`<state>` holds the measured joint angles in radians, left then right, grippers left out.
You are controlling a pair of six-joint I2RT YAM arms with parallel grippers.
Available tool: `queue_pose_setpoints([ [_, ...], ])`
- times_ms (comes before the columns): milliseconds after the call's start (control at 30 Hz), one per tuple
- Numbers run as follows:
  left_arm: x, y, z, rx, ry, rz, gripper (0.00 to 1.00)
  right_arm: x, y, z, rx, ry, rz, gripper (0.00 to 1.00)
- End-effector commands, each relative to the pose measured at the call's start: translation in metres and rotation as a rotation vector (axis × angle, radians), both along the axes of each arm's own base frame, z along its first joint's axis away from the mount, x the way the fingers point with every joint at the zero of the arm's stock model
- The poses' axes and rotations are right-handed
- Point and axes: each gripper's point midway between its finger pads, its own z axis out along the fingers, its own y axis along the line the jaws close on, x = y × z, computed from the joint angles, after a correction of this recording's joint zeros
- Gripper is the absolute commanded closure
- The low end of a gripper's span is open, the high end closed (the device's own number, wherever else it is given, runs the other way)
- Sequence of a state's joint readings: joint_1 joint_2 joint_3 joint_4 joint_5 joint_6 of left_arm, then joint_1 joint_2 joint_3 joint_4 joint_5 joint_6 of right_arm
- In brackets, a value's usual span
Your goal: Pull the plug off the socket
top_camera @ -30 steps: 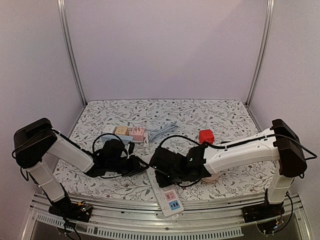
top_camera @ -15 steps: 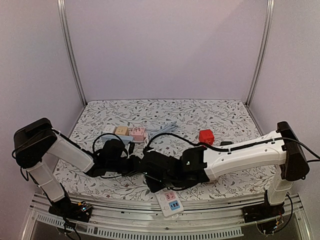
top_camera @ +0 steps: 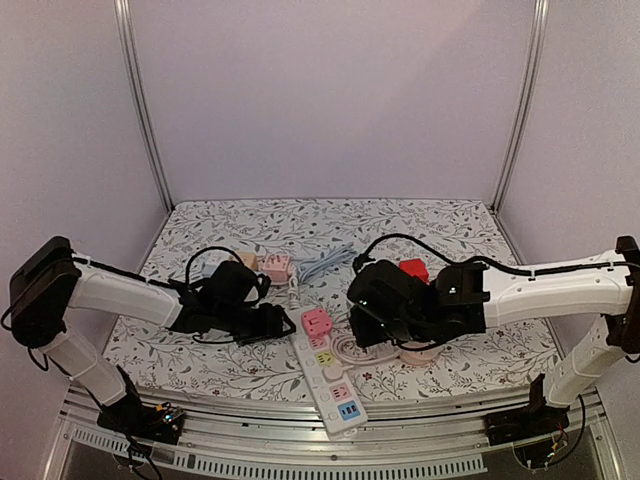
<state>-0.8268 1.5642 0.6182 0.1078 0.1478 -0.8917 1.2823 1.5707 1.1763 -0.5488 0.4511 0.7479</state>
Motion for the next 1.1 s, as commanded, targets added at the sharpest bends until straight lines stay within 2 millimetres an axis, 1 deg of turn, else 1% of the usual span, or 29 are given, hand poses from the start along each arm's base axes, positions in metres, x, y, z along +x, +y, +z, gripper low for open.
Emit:
queue_pose_setpoints([
  [0,0.003,0.016,0.034,0.161,-0.064,-0.06,0.26,0.024,-0.046,-0.015,-0.033,0.014,-0.103,1.0],
  [67,0.01,0.021,0.06,0.189,-0.112,-0.073,0.19,0.034,-0.068,-0.022,-0.046,0.027,-0.143,1.0],
  [100,0.012,0.026,0.073,0.198,-0.133,-0.078,0.17,0.039,-0.078,-0.02,-0.039,0.025,-0.16,1.0],
  [167,0.017,0.032,0.1,0.19,-0.169,-0.093,0.13,0.048,-0.096,-0.024,-0.033,0.037,-0.194,1.0],
  [200,0.018,0.038,0.109,0.186,-0.175,-0.099,0.12,0.053,-0.104,-0.023,-0.019,0.041,-0.206,1.0],
  [233,0.022,0.041,0.125,0.167,-0.194,-0.103,0.1,0.058,-0.111,-0.027,-0.009,0.053,-0.22,1.0],
  [300,0.026,0.052,0.148,0.148,-0.218,-0.12,0.07,0.064,-0.118,-0.029,0.03,0.078,-0.231,1.0],
  [400,0.042,0.083,0.176,0.177,-0.247,-0.097,0.02,0.073,-0.123,-0.032,0.066,0.087,-0.245,1.0],
  [500,0.055,0.11,0.194,0.187,-0.262,-0.074,0.02,0.089,-0.132,-0.042,0.074,0.107,-0.276,1.0],
  [600,0.067,0.133,0.203,0.174,-0.284,-0.023,0.02,0.1,-0.136,-0.051,0.08,0.122,-0.303,0.99],
  [700,0.077,0.155,0.201,0.172,-0.307,0.038,0.01,0.11,-0.134,-0.051,0.079,0.115,-0.308,0.99],
  [767,0.082,0.171,0.192,0.178,-0.304,0.084,0.01,0.115,-0.131,-0.051,0.083,0.112,-0.297,0.98],
  [867,0.084,0.189,0.173,0.195,-0.277,0.141,0.01,0.119,-0.128,-0.06,0.062,0.131,-0.292,0.97],
  [933,0.083,0.198,0.164,0.208,-0.261,0.17,0.01,0.121,-0.129,-0.067,0.044,0.139,-0.295,0.97],
  [1000,0.082,0.201,0.163,0.214,-0.261,0.183,0.02,0.123,-0.131,-0.074,0.033,0.147,-0.302,0.97],
  [1067,0.082,0.202,0.166,0.212,-0.28,0.192,0.02,0.124,-0.131,-0.08,0.026,0.156,-0.305,0.96],
])
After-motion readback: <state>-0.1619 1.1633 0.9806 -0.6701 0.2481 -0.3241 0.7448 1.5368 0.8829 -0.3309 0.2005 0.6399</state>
